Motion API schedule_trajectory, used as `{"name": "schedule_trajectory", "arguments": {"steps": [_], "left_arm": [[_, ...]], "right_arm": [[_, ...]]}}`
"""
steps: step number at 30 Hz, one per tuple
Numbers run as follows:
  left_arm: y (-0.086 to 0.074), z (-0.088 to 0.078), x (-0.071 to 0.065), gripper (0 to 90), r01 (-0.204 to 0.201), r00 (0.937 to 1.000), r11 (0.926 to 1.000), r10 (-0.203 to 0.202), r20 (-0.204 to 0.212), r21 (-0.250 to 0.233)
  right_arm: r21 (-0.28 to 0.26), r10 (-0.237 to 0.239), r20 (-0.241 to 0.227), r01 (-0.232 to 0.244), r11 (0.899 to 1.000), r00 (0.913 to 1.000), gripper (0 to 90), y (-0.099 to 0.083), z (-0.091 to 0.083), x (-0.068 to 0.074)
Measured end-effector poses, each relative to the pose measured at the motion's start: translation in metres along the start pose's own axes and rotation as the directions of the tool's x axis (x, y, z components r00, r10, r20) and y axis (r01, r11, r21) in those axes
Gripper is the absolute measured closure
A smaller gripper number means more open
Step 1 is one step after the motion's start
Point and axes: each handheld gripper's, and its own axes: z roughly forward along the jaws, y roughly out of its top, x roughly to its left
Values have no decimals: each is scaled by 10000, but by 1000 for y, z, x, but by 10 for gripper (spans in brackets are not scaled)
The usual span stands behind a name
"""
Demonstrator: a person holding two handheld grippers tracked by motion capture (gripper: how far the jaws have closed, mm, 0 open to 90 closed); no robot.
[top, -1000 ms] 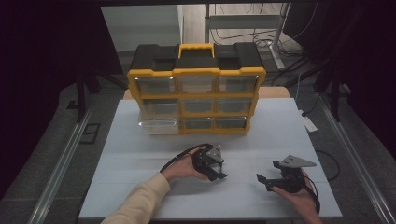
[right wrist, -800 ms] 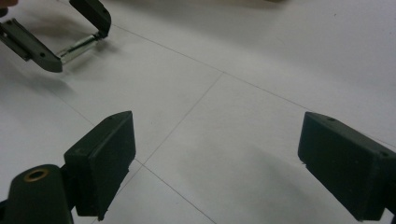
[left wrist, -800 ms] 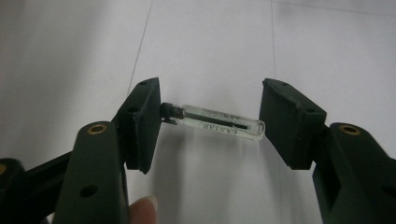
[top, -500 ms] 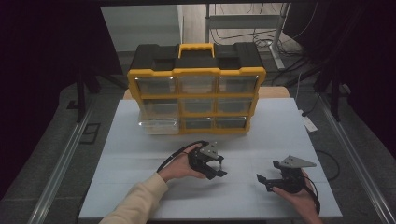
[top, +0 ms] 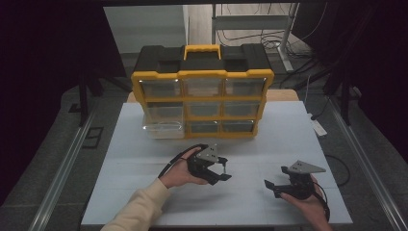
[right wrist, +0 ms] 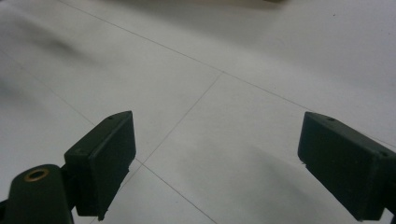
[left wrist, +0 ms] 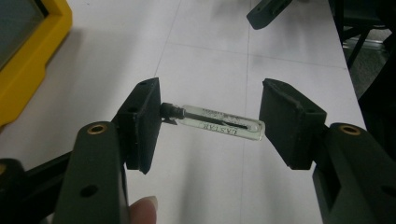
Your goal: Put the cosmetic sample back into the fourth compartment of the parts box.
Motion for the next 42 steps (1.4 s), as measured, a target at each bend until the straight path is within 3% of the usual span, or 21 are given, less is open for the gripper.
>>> {"name": "schedule_trajectory", "arguments": {"steps": [20,42], "left_arm": [[1,-21,-18,401,-48,9985,10000,43,-555,-86],[-1,-42,-9,401,287,9947,9989,-322,-973,-373]], "right_arm": [[22,-124,-24,124,9999,9999,119,0,1,2],[14,-152,-93,152,9999,9998,119,0,1,3]]}}
